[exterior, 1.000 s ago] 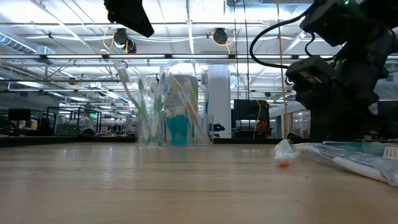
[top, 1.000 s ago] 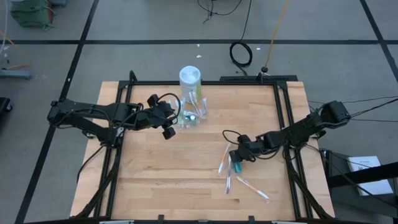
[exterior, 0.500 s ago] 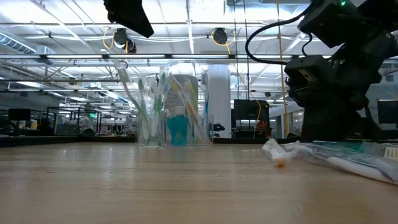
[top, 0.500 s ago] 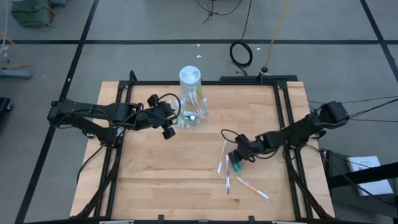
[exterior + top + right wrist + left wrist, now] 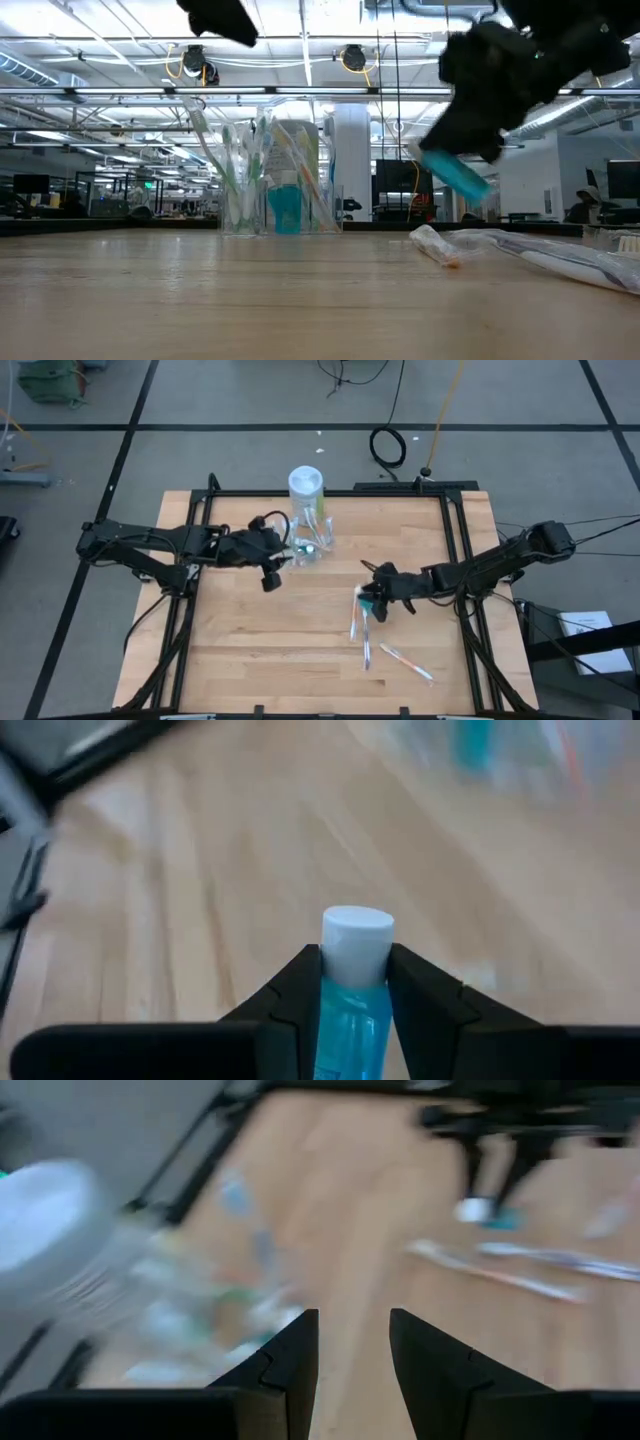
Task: Pick & Place toothbrushing station
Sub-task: Put the blue mouthwash into the transparent organizer
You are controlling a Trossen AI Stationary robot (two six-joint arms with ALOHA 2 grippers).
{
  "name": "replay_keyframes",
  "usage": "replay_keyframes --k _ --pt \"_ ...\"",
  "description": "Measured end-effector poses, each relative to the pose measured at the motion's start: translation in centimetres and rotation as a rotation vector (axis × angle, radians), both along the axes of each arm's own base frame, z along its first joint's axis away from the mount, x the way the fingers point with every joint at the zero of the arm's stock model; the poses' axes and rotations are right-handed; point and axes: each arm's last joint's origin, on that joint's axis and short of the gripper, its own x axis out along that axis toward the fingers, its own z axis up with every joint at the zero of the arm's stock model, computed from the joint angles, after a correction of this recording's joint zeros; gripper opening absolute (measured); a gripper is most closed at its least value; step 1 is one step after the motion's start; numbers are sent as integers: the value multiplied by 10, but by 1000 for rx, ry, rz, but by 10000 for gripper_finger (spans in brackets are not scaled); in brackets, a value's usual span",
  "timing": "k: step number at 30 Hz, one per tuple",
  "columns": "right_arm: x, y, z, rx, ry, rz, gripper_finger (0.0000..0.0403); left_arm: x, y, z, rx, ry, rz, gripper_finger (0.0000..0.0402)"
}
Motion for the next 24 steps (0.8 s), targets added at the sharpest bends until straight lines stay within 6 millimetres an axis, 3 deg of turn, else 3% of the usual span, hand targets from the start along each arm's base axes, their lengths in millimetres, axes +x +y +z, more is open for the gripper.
replay_keyframes --k 8,15,24 --pt "11 0 24 -508 -219 212 90 13 -11 9 0 -108 -350 131" --pt "15 1 45 -724 -407 237 90 41 -10 -14 -54 -77 -275 141" --pt "15 -1 45 -890 -358 218 90 79 2 -42 -147 -119 -225 225"
